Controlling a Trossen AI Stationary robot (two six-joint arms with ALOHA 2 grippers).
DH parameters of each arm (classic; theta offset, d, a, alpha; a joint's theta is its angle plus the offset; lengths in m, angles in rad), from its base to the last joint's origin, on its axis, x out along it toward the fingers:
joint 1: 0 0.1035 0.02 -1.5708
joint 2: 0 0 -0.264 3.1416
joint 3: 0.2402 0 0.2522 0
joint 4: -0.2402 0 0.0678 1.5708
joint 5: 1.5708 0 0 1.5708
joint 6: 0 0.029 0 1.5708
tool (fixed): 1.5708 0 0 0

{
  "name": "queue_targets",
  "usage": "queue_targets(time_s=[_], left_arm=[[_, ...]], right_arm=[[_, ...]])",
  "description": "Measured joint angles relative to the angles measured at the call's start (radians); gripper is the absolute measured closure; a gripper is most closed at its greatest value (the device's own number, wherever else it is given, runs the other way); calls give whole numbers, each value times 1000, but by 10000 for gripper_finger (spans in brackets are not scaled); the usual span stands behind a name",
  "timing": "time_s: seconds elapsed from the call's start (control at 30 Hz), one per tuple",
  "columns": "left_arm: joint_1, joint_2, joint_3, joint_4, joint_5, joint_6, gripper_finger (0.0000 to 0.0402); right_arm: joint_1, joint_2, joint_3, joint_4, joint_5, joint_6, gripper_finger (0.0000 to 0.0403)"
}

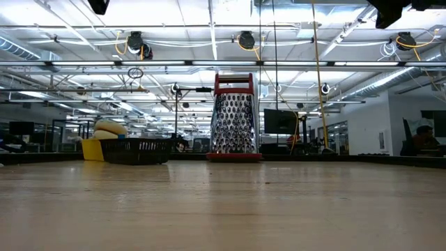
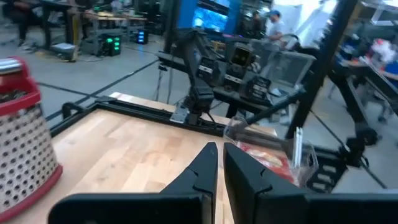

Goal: Pick & Place Food Item
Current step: Put the red popcorn bag into the transparent bin

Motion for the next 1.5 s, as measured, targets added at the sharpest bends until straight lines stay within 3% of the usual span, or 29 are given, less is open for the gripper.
queue_targets(time_s=[0.2,0.3,0.57,0.67,0.87,0.97,1.17,1.37,1.5], left_arm=[[1,33,0,-10,-53,-82,373],[-6,72,7,-39,-36,-89,351],[-15,181,64,-269,238,-262,268],[-24,211,68,-460,275,-433,265],[-24,304,66,-968,300,-939,282],[-24,351,65,-1094,339,-1121,290],[-27,459,65,-1113,488,-1265,299],[-57,583,65,-1075,531,-1291,293],[-66,652,65,-1077,530,-1295,264]], right_arm=[[0,0,0,0,0,0,229],[0,0,0,-1,0,0,231],[0,0,0,-5,0,0,234],[0,0,0,-9,0,0,234],[0,0,0,-17,1,0,232],[0,0,0,-17,2,0,232],[0,0,0,-19,2,11,232],[0,0,0,-24,3,14,232],[0,0,0,-24,3,25,232]])
